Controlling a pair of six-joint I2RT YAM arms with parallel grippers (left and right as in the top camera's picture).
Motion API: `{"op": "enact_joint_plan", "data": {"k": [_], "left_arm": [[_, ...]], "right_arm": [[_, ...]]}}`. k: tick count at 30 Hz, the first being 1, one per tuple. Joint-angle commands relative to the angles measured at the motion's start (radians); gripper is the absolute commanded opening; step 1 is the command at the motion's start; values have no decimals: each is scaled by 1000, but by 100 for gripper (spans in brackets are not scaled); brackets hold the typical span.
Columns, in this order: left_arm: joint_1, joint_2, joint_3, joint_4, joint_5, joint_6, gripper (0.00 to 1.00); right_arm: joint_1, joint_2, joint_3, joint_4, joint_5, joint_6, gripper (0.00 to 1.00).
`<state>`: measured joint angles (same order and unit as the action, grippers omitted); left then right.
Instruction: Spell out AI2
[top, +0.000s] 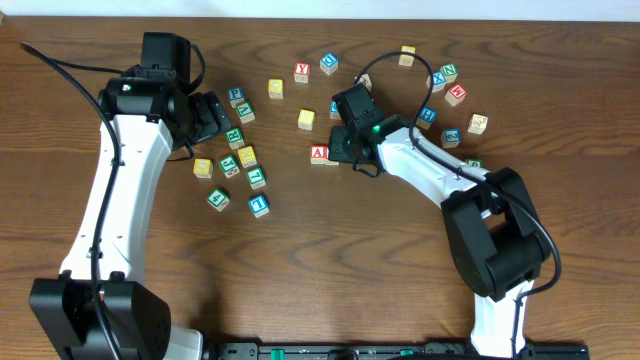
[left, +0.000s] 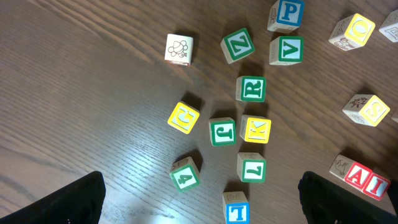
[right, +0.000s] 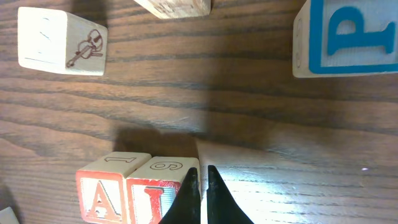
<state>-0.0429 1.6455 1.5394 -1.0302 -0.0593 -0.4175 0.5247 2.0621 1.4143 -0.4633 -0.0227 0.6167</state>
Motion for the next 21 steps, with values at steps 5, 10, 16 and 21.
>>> {"op": "enact_joint_plan", "data": {"k": [5, 10, 16, 21], "left_arm": [[0, 2, 9, -5, -20, 6, 98], [0, 2, 9, -5, -20, 6, 98], [0, 2, 9, -5, -20, 6, 98], [0, 2, 9, -5, -20, 6, 98]], "right_arm": [[9, -72, 7, -45, -42, -35, 1], [28, -72, 6, -100, -66, -35, 1], [55, -70, -10, -112, -51, -34, 1], [61, -52, -10, -104, -36, -34, 1]]}}
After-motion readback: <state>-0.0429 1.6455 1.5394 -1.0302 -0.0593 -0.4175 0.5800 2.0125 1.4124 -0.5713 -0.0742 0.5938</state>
